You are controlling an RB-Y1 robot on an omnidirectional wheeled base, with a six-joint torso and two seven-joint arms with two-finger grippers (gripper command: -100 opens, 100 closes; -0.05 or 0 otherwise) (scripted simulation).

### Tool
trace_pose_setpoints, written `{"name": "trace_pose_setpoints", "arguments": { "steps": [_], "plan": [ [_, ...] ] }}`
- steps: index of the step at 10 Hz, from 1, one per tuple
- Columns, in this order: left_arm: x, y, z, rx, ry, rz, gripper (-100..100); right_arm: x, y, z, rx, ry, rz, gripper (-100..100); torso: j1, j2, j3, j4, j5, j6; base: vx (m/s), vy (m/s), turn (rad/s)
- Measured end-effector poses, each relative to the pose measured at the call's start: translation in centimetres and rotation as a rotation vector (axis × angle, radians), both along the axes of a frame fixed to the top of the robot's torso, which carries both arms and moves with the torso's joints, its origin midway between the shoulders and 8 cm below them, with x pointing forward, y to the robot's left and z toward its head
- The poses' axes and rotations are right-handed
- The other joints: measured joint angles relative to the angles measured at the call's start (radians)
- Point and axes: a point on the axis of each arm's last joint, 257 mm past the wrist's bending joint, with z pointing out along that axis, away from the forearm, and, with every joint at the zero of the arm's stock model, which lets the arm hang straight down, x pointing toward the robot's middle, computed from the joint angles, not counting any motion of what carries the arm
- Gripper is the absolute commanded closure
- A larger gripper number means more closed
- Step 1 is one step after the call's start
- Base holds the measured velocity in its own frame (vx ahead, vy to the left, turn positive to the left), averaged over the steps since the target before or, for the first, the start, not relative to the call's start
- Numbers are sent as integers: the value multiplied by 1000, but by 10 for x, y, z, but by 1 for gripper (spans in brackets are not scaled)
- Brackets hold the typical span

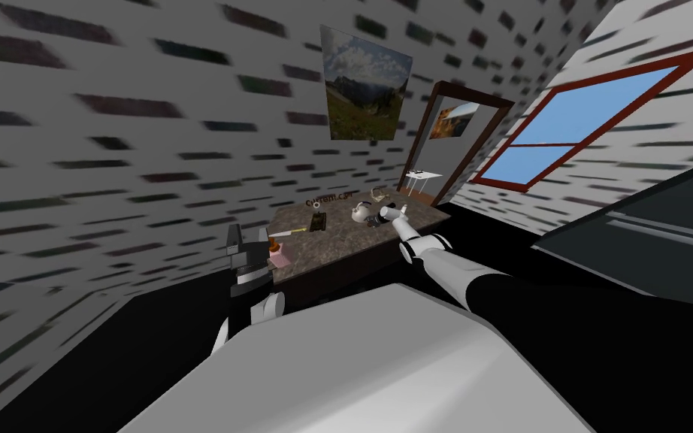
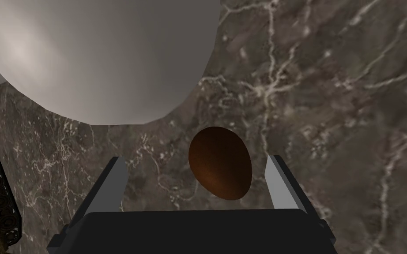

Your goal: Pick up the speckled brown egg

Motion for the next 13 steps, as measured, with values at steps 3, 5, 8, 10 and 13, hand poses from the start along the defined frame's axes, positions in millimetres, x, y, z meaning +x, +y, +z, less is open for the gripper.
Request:
{"name": "trace_pose_setpoints", "arguments": {
  "steps": [3,5,8,10,13],
  "plan": [
    [0,0,0,0,0,0,0,0,6,-7,-3,15,23,-100,-2,-1,0,0,0,0,-5,6,-18],
    [0,0,0,0,0,0,0,-1,6,-8,-1,20,23,-100,-2,-1,-1,0,-1,0,0,0,0],
    [0,0,0,0,0,0,0,-1,5,-8,-1,20,22,-100,-2,-1,0,0,0,0,-4,5,-14],
    [0,0,0,0,0,0,0,-3,6,-14,-1,18,22,-100,-3,-2,-2,-2,-2,-1,9,-13,36],
    [0,0,0,0,0,0,0,-3,5,-20,-6,9,21,100,-3,-5,-6,-6,-5,-2,0,-2,3]
  ]
}}
